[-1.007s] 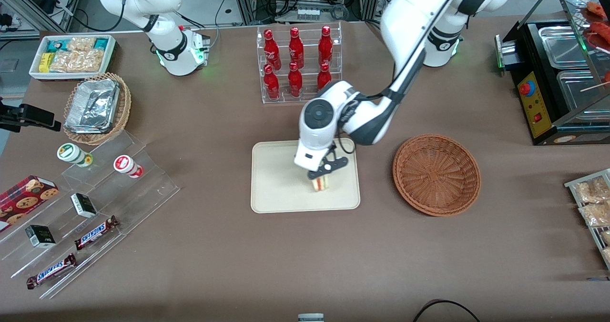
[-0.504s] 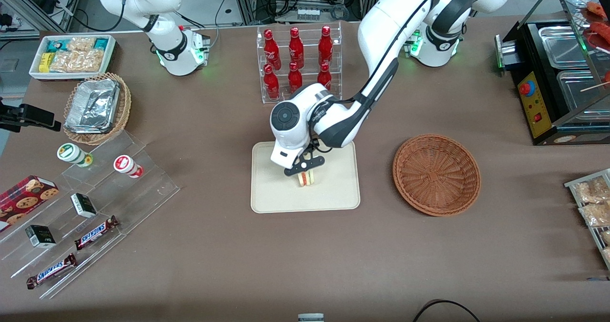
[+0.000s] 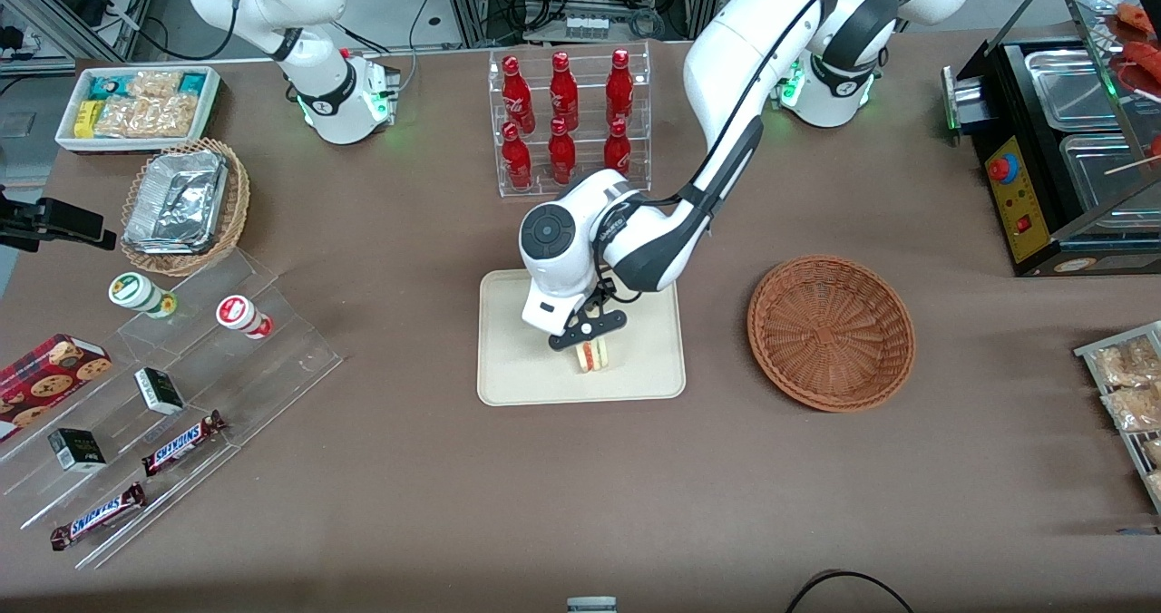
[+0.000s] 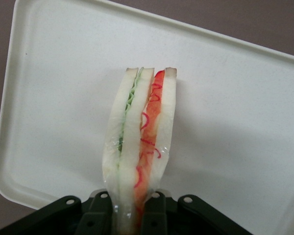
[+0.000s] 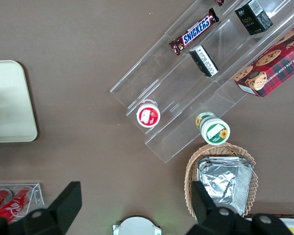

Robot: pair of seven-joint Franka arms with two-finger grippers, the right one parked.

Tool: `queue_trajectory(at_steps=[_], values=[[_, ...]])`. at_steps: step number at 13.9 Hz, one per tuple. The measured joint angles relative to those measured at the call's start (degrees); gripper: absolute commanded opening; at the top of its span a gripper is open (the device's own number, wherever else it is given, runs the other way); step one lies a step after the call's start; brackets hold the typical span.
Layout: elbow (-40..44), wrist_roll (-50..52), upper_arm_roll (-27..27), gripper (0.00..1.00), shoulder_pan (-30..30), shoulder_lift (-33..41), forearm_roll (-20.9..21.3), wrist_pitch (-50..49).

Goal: Place sandwich from basket to tray
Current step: 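Carry the sandwich with the left gripper over the cream tray, then lower the sandwich onto the tray and open the left gripper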

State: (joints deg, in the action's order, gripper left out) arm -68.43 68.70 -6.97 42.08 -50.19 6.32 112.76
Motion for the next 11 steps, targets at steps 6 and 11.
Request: queue_trajectory(at_steps=[6,11], values=[[0.69,2.79,-0.08,0.00,0.05,-1.62,0.00,0.62],[1.15,3.02,-0.12,0.09,0.07,-1.72,0.00,1.52]])
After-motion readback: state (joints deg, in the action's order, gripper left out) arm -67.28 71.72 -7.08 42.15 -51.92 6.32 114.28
